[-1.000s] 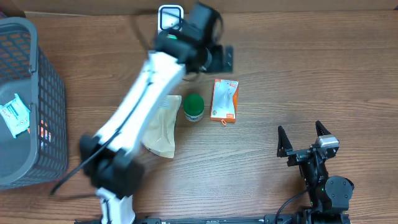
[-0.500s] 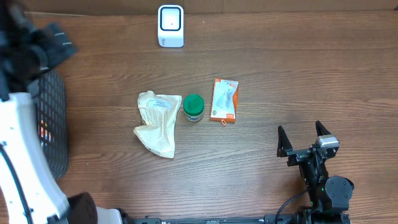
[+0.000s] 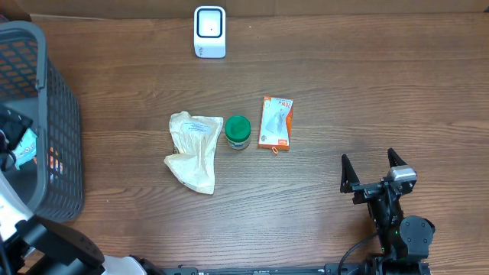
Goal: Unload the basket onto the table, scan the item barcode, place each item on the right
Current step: 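Return the left gripper into the basket toward the green wipes pack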
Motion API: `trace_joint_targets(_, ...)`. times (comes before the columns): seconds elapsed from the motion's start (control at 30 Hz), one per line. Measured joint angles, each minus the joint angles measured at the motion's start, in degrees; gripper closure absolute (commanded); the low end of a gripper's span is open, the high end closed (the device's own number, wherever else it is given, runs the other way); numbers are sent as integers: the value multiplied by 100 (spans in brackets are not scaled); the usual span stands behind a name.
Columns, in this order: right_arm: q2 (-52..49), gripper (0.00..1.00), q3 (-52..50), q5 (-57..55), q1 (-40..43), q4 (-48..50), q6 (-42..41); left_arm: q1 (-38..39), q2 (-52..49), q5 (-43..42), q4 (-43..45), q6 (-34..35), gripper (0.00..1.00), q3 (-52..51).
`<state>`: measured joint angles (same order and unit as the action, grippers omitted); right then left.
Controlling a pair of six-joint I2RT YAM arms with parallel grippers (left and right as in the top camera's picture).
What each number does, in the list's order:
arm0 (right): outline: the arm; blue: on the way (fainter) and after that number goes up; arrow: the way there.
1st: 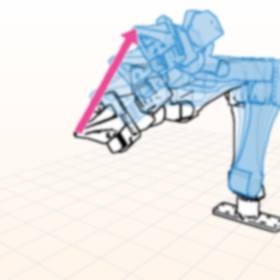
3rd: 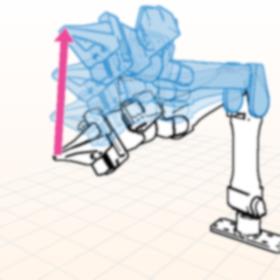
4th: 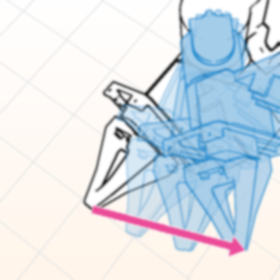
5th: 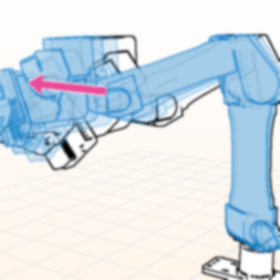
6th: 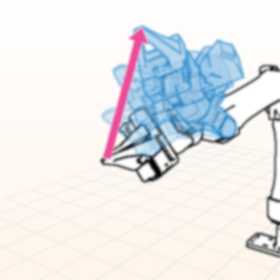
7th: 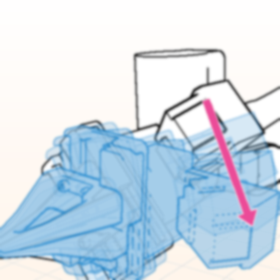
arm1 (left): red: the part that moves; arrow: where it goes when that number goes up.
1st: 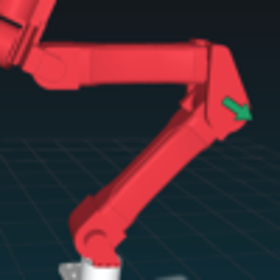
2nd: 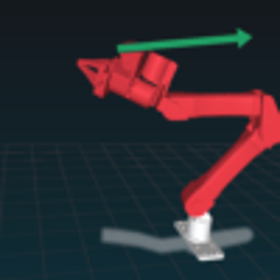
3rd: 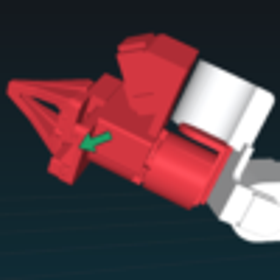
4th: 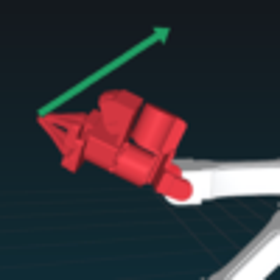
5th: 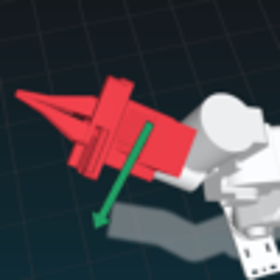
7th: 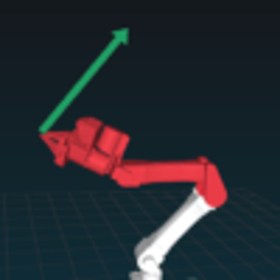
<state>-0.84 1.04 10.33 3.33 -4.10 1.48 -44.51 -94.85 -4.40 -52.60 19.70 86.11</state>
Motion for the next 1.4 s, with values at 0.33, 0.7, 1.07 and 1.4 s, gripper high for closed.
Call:
trace_joint_targets(0.33,0,0,0,-4,0,4,0,-37,-33,15,1370,-614,26,-1576)
trace_joint_targets(0.7,0,0,0,-4,0,4,0,-37,-872,199,1600,-966,50,-1602)
trace_joint_targets(1.07,0,0,0,-2,0,2,-2,-37,-1300,177,1757,-964,50,-1545)
trace_joint_targets(1.4,0,0,0,-4,0,4,0,-37,-1438,157,1445,-984,96,-1257)
